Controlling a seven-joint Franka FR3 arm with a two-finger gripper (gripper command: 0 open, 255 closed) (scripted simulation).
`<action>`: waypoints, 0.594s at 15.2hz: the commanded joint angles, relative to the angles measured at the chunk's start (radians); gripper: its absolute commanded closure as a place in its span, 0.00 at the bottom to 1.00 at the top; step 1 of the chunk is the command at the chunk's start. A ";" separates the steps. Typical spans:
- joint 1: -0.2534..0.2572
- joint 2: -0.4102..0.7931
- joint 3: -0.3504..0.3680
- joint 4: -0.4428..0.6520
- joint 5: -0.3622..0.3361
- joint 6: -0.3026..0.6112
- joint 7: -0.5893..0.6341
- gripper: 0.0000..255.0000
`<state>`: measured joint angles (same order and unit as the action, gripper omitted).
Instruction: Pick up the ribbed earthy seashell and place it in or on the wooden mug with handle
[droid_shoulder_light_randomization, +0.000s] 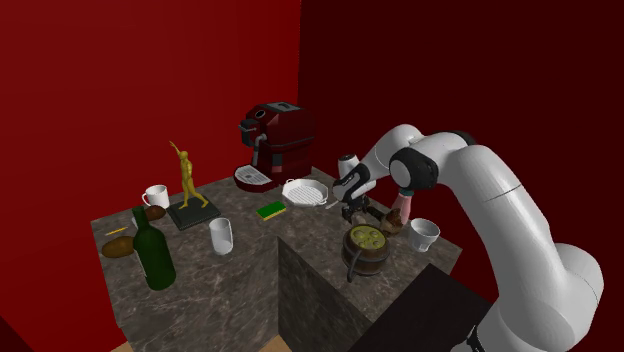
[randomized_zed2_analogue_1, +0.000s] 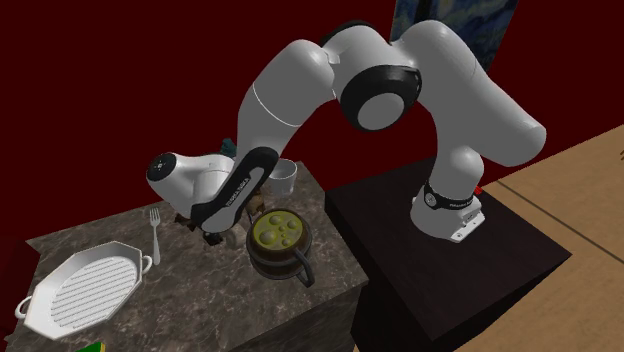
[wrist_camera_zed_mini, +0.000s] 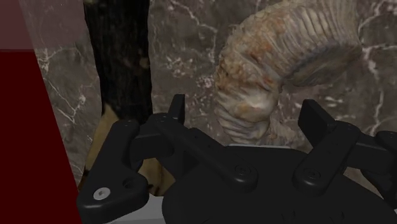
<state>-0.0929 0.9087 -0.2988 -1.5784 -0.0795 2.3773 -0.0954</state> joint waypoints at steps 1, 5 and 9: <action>-0.001 0.003 0.000 0.001 0.000 0.003 0.000 0.00; -0.001 0.003 0.000 0.001 0.000 0.003 0.000 0.00; -0.001 0.003 0.000 0.001 0.000 0.003 0.000 1.00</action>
<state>-0.0941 0.9099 -0.2995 -1.5769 -0.0797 2.3802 -0.0957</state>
